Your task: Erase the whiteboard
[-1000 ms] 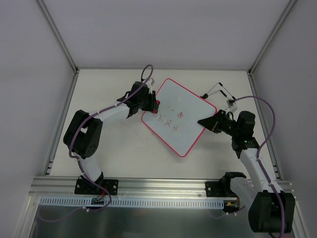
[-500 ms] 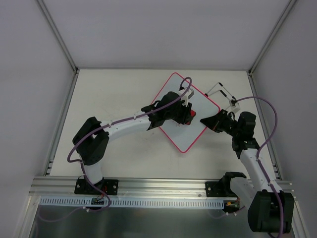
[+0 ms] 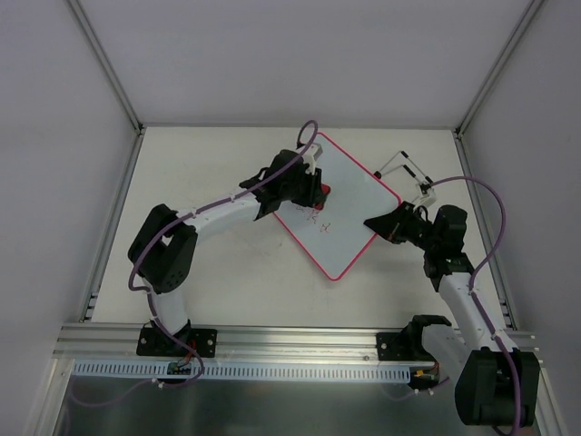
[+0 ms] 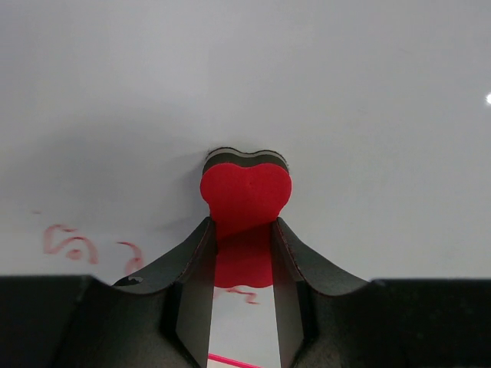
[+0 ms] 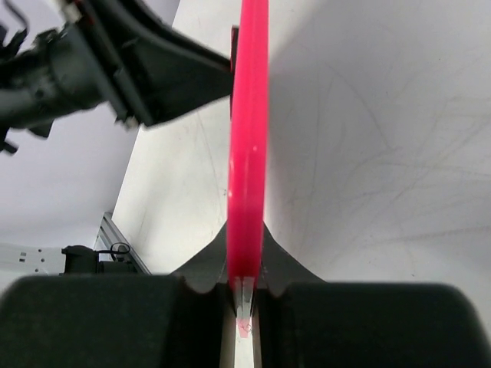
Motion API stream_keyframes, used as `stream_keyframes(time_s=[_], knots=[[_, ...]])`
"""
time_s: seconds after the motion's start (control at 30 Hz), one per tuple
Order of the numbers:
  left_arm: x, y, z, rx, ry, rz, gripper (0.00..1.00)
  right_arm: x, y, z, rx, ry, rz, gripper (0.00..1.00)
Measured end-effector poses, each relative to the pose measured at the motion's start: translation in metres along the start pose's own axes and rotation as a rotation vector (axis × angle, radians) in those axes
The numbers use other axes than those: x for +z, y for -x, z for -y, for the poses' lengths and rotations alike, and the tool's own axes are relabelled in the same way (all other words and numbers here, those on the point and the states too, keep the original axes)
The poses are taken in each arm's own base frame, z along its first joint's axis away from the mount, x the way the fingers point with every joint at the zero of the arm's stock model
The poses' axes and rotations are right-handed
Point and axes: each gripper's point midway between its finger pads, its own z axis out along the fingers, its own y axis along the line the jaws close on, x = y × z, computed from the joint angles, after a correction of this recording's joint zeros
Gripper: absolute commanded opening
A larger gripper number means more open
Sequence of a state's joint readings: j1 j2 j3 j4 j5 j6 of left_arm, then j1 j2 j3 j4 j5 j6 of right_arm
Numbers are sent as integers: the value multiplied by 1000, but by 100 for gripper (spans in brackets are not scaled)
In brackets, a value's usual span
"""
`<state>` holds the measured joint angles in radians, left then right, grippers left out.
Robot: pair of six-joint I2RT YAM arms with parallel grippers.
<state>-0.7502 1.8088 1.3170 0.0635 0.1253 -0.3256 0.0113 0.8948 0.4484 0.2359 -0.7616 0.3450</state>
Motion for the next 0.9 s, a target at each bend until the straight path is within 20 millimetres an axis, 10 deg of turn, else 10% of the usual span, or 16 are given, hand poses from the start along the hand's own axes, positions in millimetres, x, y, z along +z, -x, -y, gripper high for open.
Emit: stream_keyframes(time_s=[0.23, 0.47, 0.7, 0.9], knots=[[4, 6, -95, -92, 165, 0, 0, 0, -2, -3, 7, 14, -12, 0], [9, 9, -102, -81, 169, -9, 0, 0, -2, -3, 20, 10, -9, 0], [15, 1, -70, -3, 136, -20, 0, -1, -2, -1, 55, -6, -7, 0], [9, -14, 17, 98, 3, -23, 0, -1, 1, 4, 72, -31, 7, 0]])
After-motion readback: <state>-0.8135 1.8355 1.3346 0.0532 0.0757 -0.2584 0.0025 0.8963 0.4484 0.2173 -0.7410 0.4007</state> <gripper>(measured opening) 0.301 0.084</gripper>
